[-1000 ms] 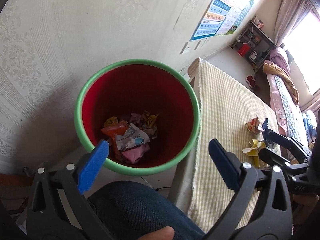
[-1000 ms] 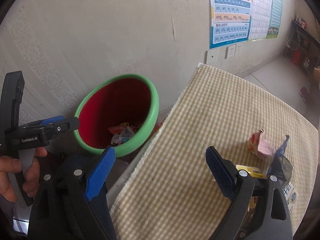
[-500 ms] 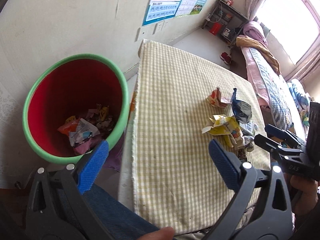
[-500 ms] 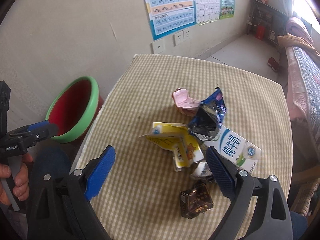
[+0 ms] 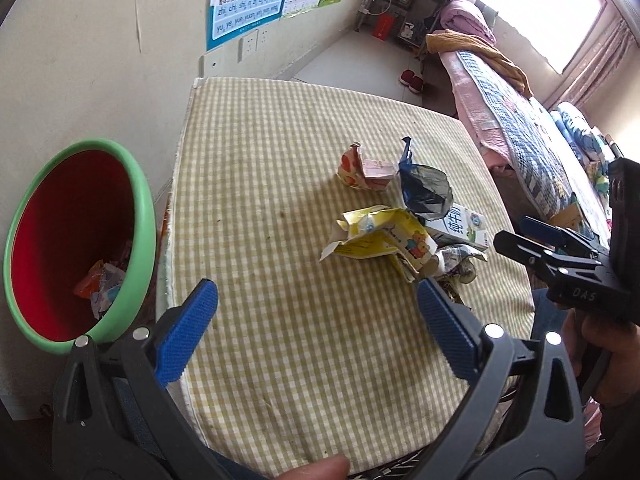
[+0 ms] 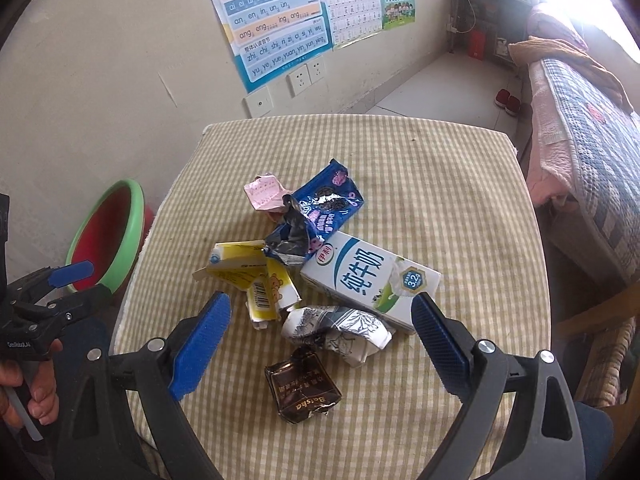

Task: Collect trash
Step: 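Move both open tools back over the table, then grasp the yellow carton wrapper with the left tool while the right tool grasps the blue Oreo wrapper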

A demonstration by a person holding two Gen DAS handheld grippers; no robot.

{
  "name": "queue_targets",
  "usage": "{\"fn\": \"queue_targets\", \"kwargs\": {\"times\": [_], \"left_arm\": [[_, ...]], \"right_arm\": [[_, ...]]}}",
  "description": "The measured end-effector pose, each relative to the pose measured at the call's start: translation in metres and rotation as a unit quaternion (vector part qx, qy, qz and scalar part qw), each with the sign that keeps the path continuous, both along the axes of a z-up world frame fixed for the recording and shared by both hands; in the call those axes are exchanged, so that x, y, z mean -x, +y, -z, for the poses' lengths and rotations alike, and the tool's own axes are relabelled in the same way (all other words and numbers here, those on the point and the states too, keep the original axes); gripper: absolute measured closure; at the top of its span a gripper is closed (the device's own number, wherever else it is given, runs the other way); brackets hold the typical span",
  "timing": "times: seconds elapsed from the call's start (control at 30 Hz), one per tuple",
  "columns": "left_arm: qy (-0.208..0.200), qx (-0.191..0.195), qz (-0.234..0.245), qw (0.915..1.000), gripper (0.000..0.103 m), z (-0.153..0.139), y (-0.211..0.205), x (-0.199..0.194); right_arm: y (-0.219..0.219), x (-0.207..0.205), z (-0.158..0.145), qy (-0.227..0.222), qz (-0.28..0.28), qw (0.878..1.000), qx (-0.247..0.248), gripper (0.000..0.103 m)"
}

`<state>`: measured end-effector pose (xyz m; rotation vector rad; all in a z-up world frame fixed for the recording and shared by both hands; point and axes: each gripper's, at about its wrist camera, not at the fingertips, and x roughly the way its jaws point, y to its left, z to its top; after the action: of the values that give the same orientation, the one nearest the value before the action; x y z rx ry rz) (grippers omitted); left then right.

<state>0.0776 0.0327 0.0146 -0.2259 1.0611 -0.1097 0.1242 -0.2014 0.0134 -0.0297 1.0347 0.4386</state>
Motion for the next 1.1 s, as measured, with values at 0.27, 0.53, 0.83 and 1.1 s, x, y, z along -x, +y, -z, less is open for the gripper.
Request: {"fn": "queue_targets", "kwargs": {"times": [0.27, 0.53, 0.83, 1.1], "left_arm": [[0.007, -0.016, 0.033, 0.9993, 0.005, 0.01, -0.029, -0.021], [0.017, -0.019, 0.057, 0.9981, 0.006, 0.026, -0.041, -0.04], [0.021, -0.024, 0.072, 0.9969, 0.006, 0.044, -0.038, -0.057], [0.028, -0.009, 0.087, 0.9958, 0.014, 0.058, -0.041, -0.076]], "right_arm": [[-0.003, -0.016, 0.004, 0.003, 0.005, 1.0, -0.01, 0.015], [0.009, -0.037, 0.017, 0.016, 0.001, 1.0, -0.012, 0.015], [0.023, -0.062, 0.043, 0.037, -0.004, 0.999, 0.002, 0.027], [0.028, -0.072, 0.056, 0.048, -0.006, 0.999, 0.015, 0.055]]}}
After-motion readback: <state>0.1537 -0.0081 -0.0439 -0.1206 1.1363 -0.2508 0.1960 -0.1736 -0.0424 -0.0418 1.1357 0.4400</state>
